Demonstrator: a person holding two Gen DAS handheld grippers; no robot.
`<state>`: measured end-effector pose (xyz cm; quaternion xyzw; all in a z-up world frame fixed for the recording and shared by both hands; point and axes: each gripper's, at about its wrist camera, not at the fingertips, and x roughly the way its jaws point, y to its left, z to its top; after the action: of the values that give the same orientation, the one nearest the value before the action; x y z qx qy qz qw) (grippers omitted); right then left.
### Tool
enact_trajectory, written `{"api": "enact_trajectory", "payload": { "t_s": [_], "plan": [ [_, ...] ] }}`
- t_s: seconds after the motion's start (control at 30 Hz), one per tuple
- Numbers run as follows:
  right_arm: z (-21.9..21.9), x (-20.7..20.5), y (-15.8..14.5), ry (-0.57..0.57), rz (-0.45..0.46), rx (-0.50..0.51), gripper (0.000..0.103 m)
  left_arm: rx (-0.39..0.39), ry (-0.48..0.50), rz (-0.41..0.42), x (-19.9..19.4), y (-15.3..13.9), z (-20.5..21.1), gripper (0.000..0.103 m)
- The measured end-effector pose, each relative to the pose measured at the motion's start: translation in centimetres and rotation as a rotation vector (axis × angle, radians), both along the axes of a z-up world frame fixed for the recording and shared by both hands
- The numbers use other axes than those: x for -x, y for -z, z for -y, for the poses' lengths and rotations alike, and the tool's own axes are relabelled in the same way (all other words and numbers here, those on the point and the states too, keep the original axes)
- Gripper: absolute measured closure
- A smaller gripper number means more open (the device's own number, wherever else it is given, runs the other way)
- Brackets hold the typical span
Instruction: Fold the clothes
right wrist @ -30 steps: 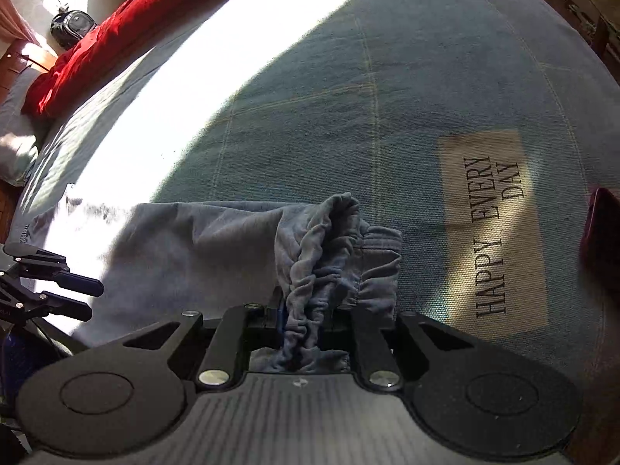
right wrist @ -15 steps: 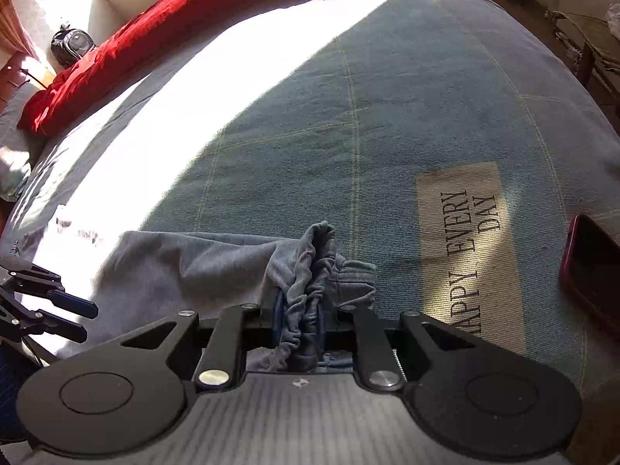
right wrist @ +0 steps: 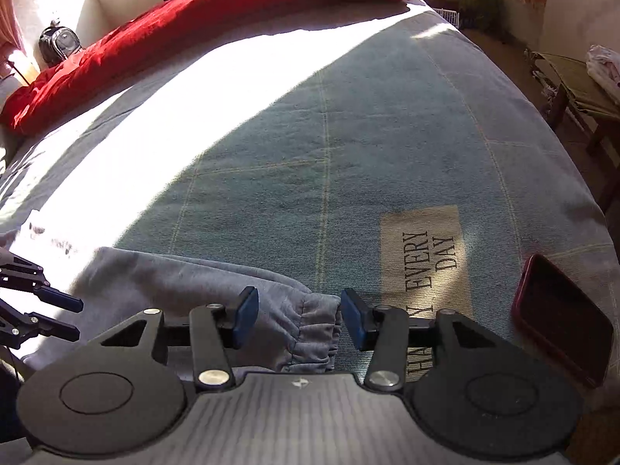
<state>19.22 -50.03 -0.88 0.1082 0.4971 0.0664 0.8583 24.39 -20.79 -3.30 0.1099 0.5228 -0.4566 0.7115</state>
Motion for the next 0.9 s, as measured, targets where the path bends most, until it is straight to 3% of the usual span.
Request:
{"api": "enact_trajectory", "payload": {
  "t_s": [0.17, 0.33, 0.5, 0.6, 0.77, 0.9],
  "plan": [
    [-4.1, -2.2, 2.6, -0.124, -0.016, -0.043, 0.054, -0.02, -0.042, 0.095, -1.5, 1.2, 0.4, 0.066],
    [-5.3, -4.4, 6.2, -0.089, -0.032, 0.029, 0.055, -0.021, -0.062, 0.122, -3.0, 2.5, 0.4, 0.064],
    [-5.6, -4.5, 4.1, -0.094, -0.002, 0.024, 0.055, -0.016, -0.061, 0.199, -2.9, 1.1, -0.4, 0.065],
    [-6.5, -2.8, 2.2, -0.169, 0.026, 0.019, 0.055, -0.035, -0.024, 0.251, -1.4, 0.0, -1.8, 0.065],
    [-9.5, 0.9, 1.1, -0.365, 0.011, 0.026, 0.055, -0.099, 0.132, 0.361, 4.5, -1.0, -4.4, 0.065],
    [-10.8, 3.9, 2.0, -0.446, -0.055, 0.025, 0.055, -0.113, 0.211, 0.356, 8.8, -0.4, -6.1, 0.064]
  ]
}}
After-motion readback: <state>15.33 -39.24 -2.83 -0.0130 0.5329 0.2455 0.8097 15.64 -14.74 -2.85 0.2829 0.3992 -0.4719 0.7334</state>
